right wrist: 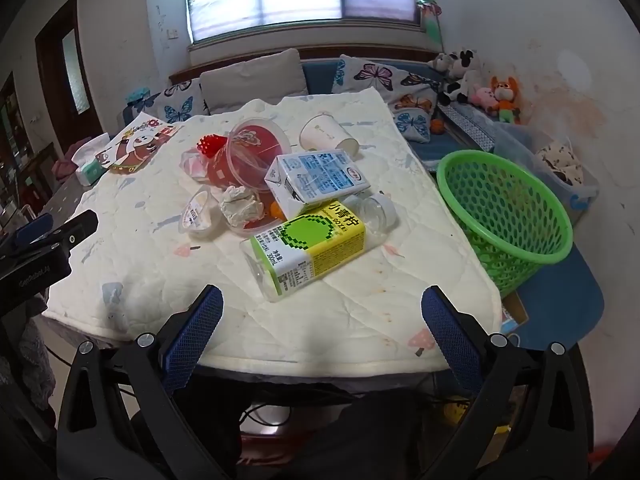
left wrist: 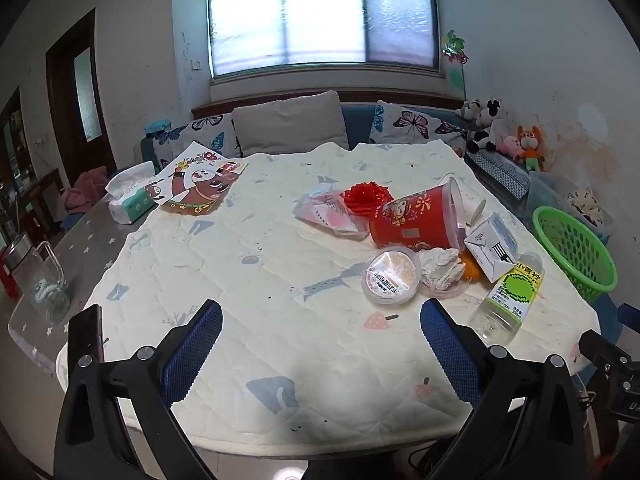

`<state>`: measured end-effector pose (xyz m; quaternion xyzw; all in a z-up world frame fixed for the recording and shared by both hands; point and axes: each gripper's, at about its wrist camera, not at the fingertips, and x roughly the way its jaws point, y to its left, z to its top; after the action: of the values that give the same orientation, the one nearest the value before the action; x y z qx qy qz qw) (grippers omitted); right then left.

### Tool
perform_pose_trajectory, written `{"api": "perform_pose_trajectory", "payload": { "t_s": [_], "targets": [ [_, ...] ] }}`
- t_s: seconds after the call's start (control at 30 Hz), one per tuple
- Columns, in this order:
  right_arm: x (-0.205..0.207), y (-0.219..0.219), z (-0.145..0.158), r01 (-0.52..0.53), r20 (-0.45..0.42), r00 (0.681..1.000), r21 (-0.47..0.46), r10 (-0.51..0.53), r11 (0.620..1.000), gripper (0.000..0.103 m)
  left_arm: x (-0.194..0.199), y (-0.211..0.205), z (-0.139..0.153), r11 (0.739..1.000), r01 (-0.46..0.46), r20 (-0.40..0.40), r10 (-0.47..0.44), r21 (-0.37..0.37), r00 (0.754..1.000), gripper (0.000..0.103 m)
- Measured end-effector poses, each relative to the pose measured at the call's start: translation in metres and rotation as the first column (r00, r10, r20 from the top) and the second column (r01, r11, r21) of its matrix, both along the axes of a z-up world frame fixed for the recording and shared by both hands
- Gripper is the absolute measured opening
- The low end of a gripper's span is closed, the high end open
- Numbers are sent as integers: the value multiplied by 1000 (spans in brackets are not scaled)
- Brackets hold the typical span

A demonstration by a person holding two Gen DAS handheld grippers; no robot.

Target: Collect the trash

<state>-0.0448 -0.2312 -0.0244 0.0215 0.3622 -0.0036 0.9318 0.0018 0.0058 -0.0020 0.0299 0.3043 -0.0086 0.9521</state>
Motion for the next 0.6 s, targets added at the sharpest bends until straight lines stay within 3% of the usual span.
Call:
{"api": "perform_pose_trajectory", "payload": {
  "t_s": [0.6],
  "targets": [
    [1,4,-1,-10,-3,1000,4,10,1000,99,0,3,2,1000,-3,-2,3,-4,1000,96]
  ]
}}
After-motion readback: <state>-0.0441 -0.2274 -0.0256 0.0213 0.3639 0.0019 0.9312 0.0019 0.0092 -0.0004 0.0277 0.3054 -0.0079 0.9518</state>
